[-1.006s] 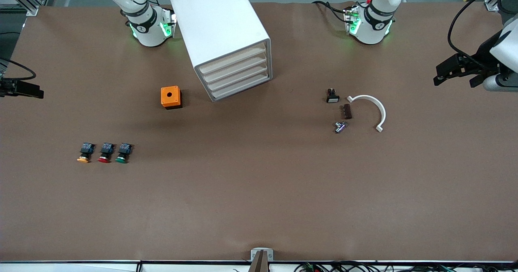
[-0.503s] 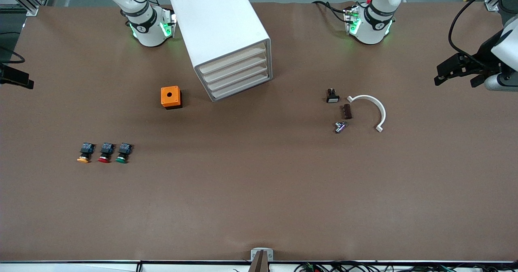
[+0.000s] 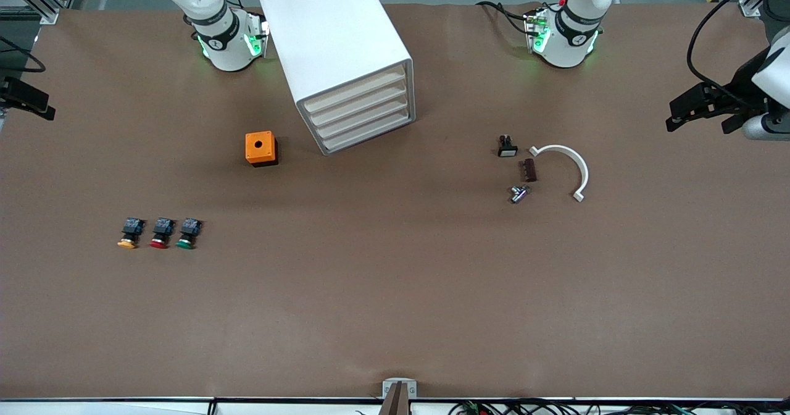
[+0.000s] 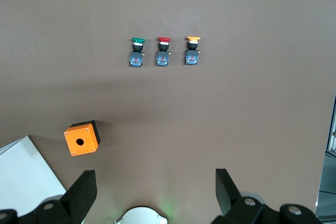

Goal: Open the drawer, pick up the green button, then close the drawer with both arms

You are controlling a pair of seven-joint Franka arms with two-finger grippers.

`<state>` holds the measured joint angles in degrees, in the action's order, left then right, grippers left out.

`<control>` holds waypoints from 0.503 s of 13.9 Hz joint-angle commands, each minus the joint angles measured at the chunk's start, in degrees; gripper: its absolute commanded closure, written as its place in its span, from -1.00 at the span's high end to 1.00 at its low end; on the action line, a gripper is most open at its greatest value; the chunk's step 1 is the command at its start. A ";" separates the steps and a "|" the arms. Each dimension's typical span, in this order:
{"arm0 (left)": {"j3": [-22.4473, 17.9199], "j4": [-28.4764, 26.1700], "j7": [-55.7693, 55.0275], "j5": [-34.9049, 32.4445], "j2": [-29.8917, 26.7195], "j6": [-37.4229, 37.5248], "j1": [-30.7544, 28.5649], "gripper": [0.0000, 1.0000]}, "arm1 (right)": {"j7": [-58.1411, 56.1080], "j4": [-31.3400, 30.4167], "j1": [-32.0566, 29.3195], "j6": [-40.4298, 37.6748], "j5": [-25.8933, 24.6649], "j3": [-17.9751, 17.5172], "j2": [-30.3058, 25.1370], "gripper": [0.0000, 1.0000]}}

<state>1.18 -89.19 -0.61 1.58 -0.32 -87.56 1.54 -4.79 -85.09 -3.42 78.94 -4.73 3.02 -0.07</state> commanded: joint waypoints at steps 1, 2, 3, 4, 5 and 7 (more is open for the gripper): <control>0.32 1.30 1.40 -1.85 1.37 1.51 -0.14 1.00 | 0.13 -1.83 -0.98 1.48 1.30 -0.29 -1.52 1.00; 0.32 1.56 1.40 -1.85 1.72 2.04 -0.13 1.00 | 0.13 -1.92 -0.98 1.57 1.30 -0.38 -2.04 1.00; 0.32 1.65 1.49 -1.85 1.72 2.04 -0.13 1.00 | 0.13 -1.92 -0.98 1.66 1.30 -0.38 -2.13 1.00; 0.32 1.73 1.49 -1.76 1.72 2.04 -0.13 1.00 | 0.13 -1.92 -0.98 1.57 1.30 -0.38 -2.22 1.00; 0.32 1.74 1.49 -1.76 1.64 2.04 -0.13 1.00 | 0.22 -2.01 -0.98 1.66 1.30 -0.38 -2.22 1.00; 0.32 1.82 1.40 -1.76 1.46 2.04 0.04 1.00 | 0.13 -2.01 -0.80 1.83 1.30 -0.38 -2.22 1.00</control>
<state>1.18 -88.87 -0.01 1.01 1.01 -86.95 1.59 -4.78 -85.29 -3.44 79.89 -4.73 3.04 -0.57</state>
